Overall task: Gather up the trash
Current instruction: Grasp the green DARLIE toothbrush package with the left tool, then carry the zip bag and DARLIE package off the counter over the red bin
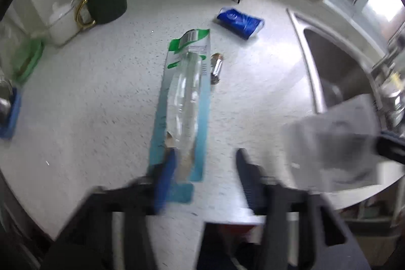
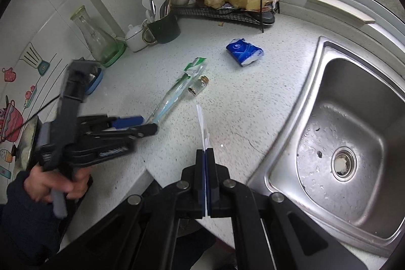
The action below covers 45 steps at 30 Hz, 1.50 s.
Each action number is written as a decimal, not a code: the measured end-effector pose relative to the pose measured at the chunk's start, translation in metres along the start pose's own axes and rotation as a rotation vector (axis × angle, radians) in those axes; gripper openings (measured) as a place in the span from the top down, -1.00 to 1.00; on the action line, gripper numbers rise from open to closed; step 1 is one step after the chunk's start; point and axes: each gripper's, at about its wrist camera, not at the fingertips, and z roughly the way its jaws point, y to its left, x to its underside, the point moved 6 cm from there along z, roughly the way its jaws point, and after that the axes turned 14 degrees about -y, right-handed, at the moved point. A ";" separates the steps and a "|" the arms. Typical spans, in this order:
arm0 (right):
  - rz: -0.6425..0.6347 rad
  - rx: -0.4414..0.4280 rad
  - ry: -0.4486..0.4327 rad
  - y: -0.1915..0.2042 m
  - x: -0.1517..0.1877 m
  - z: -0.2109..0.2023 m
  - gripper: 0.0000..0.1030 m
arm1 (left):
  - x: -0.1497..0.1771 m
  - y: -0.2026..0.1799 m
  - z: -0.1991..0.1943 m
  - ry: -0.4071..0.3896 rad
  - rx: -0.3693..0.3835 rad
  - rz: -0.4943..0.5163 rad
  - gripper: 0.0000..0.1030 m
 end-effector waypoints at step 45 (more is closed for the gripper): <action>-0.067 -0.154 0.009 0.031 0.130 -0.113 1.00 | 0.164 -0.105 -0.155 -0.036 -0.011 -0.184 0.83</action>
